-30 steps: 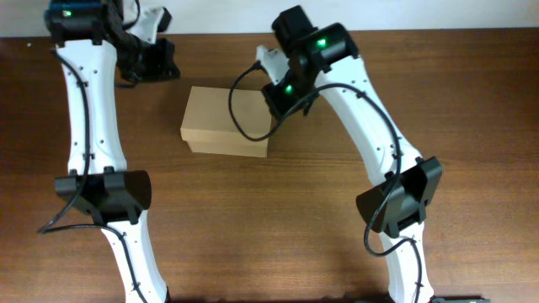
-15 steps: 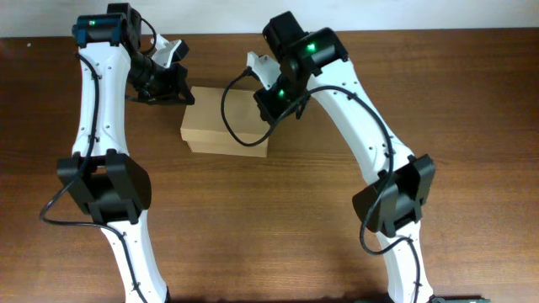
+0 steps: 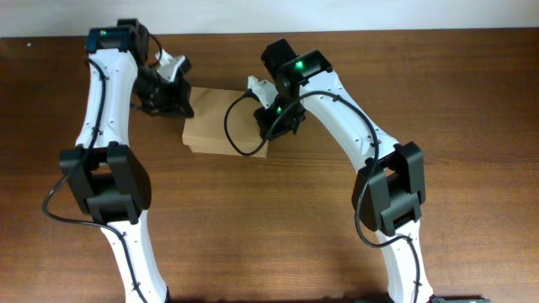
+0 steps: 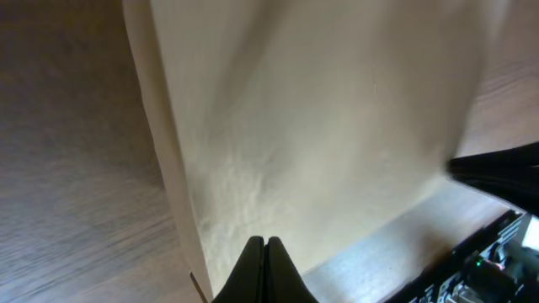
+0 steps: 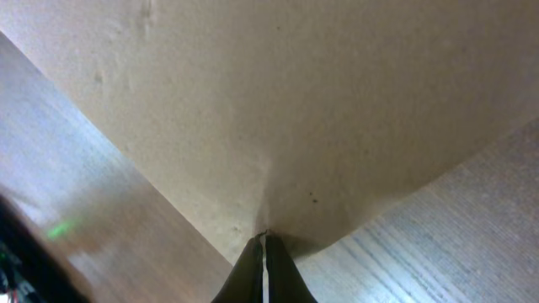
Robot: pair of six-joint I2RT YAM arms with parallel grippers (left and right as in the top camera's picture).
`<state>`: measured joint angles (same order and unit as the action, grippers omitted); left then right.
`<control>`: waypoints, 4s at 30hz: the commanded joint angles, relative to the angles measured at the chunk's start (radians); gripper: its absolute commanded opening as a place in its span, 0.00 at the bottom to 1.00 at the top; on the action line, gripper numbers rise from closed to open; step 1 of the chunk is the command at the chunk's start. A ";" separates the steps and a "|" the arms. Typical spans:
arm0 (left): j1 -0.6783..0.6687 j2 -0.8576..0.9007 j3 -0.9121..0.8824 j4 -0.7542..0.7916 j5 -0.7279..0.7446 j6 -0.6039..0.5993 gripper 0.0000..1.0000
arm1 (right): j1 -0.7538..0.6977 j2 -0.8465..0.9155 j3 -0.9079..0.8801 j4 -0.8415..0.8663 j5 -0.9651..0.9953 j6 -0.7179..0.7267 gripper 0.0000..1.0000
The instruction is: Pack container
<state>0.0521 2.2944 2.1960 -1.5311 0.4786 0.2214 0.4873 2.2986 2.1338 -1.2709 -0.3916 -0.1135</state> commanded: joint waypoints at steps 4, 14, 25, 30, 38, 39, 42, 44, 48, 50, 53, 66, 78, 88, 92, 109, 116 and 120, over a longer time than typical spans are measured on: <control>0.000 -0.017 -0.156 0.072 -0.008 0.015 0.02 | -0.004 0.021 -0.058 0.005 0.011 -0.008 0.04; 0.003 -0.018 -0.034 0.049 0.034 0.000 0.02 | -0.042 -0.019 0.040 -0.002 0.052 -0.009 0.04; 0.003 -0.018 0.527 0.010 -0.075 -0.097 0.02 | -0.171 -0.089 0.499 -0.171 0.283 -0.001 0.04; 0.003 -0.018 0.782 0.029 -0.198 -0.097 0.03 | -0.204 -0.090 0.768 -0.232 0.304 0.000 0.04; 0.009 -0.120 0.937 0.109 -0.227 -0.109 0.08 | -0.206 -0.231 1.000 -0.246 0.395 0.071 0.04; 0.010 -0.140 0.937 0.101 -0.243 -0.113 0.08 | -0.206 -0.270 1.001 -0.251 0.410 0.071 0.04; 0.010 -0.201 0.937 0.059 -0.311 -0.112 0.08 | -0.206 -0.362 1.000 -0.258 0.466 0.071 0.04; 0.010 -0.246 0.937 0.023 -0.352 -0.105 0.08 | -0.208 -0.423 0.999 -0.259 0.477 0.073 0.04; 0.010 -0.339 0.935 -0.042 -0.428 -0.093 0.08 | -0.208 -0.532 0.960 -0.266 0.480 0.097 0.04; 0.010 -0.395 0.915 -0.040 -0.427 -0.093 0.08 | -0.208 -0.599 0.901 -0.281 0.480 0.097 0.04; 0.010 -0.518 0.817 -0.024 -0.443 -0.097 0.08 | -0.208 -0.723 0.745 -0.313 0.490 0.096 0.04; -0.007 -0.958 -0.090 0.100 -0.493 -0.115 0.04 | -0.206 -1.278 -0.196 -0.377 0.599 0.123 0.04; -0.035 -1.117 -0.855 0.406 -0.494 -0.093 0.02 | -0.206 -1.311 -0.764 -0.119 0.595 0.141 0.04; -0.035 -1.111 -0.974 0.502 -0.494 -0.093 1.00 | -0.206 -1.250 -0.825 -0.008 0.604 0.141 0.39; -0.034 -1.111 -0.974 0.502 -0.494 -0.093 0.99 | -0.206 -1.246 -0.825 -0.003 0.610 0.141 0.99; -0.035 -1.111 -0.974 0.502 -0.494 -0.093 0.99 | -0.206 -1.242 -0.825 -0.004 0.610 0.141 0.99; -0.035 -1.111 -0.974 0.502 -0.494 -0.093 1.00 | -0.206 -1.242 -0.825 -0.023 0.617 0.141 0.99; -0.035 -1.111 -0.974 0.502 -0.494 -0.093 1.00 | -0.206 -1.250 -0.825 -0.023 0.616 0.141 0.99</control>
<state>0.0204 1.1992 1.2259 -1.0309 -0.0124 0.1192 0.2783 1.0538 1.3106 -1.2930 0.2020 0.0219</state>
